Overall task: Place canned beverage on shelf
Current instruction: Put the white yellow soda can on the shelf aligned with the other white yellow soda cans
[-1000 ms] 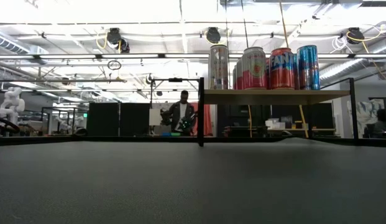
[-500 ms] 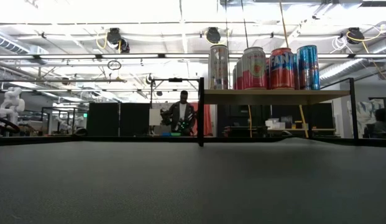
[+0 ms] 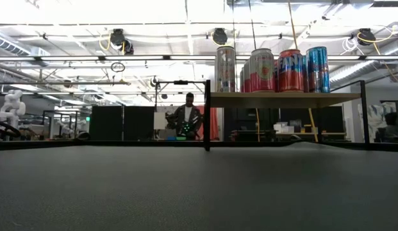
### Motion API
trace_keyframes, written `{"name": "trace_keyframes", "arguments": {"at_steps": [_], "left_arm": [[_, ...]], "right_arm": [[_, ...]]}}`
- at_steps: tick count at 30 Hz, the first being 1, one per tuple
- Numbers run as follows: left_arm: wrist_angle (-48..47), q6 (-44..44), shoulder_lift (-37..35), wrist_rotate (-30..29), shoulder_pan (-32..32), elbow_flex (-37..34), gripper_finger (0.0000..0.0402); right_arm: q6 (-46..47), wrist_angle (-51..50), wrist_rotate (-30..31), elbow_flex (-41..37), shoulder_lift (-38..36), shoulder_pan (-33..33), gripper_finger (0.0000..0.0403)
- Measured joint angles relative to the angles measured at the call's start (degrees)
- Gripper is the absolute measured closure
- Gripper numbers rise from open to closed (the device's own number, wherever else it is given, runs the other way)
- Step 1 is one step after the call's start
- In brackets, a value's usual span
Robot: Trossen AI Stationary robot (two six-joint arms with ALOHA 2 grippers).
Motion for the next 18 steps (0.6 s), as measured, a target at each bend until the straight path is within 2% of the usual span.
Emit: {"name": "trace_keyframes", "arguments": {"at_steps": [4,13,18], "left_arm": [[0.71,0.00,0.00,0.19,0.02,-0.26,0.0092],[0.80,0.04,0.00,1.47,0.02,-0.26,0.0144],[0.79,0.07,0.00,1.68,0.04,-0.26,0.0149]], "right_arm": [[0.15,0.00,-0.01,0.00,0.00,0.00,0.0403],[-0.04,0.00,0.00,0.00,0.00,0.00,0.0403],[-2.10,0.00,0.00,0.00,0.00,-0.02,0.0403]]}}
